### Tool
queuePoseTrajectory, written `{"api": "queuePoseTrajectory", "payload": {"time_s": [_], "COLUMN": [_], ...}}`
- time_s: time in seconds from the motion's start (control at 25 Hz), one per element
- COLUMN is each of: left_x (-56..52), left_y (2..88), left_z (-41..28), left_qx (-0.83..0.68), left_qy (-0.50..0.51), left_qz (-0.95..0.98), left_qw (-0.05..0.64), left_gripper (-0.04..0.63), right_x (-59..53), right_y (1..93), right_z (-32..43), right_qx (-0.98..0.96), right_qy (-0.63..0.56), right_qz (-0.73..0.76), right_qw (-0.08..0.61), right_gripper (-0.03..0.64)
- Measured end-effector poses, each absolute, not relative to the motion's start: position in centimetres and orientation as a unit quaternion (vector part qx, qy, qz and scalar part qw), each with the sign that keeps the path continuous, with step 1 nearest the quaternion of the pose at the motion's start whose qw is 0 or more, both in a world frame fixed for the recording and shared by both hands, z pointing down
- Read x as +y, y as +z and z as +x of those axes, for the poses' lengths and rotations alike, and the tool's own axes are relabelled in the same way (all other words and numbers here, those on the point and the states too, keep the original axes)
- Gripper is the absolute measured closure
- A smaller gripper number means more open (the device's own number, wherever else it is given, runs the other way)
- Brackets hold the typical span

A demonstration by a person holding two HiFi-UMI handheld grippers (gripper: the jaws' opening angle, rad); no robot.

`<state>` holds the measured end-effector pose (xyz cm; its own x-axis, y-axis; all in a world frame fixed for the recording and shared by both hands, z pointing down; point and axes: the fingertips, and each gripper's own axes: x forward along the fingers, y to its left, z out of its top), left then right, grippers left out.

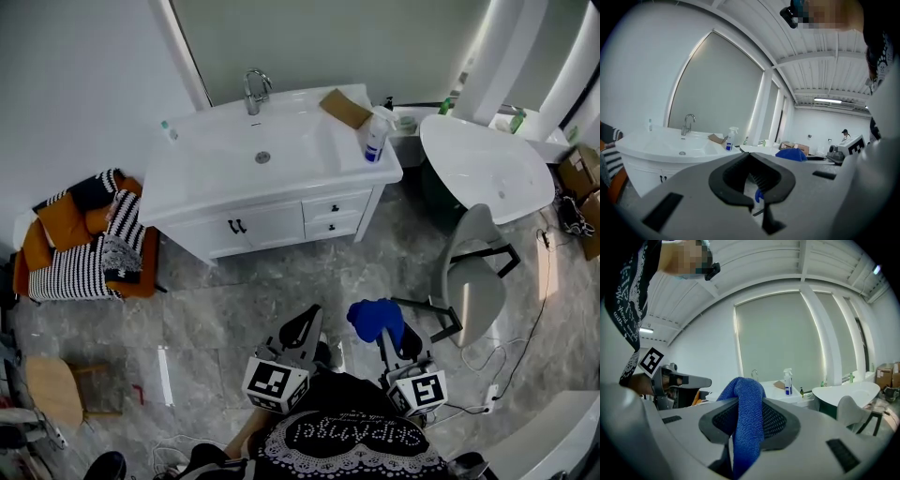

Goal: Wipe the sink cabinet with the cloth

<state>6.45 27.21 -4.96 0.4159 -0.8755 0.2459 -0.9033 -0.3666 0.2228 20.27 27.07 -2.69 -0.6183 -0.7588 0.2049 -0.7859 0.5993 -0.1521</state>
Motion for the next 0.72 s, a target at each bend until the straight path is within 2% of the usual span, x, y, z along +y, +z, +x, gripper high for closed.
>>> {"api": "queuePoseTrajectory", "payload": {"time_s": [0.72], "left_x": [22.6], "left_y": [-4.2], "left_z": [-0.6], "left_qx": [-0.579], "left_qy": [0.036], "left_qz": [0.798], "left_qw": [0.164], "left_gripper": [0.591], "right_x": [21.4], "right_y": [-2.3], "right_z": [14.2], "right_qx": [-0.907], "right_qy": [0.12], "right_qz": [0.401], "right_qw": [0.049], "right_gripper": [0.511]}}
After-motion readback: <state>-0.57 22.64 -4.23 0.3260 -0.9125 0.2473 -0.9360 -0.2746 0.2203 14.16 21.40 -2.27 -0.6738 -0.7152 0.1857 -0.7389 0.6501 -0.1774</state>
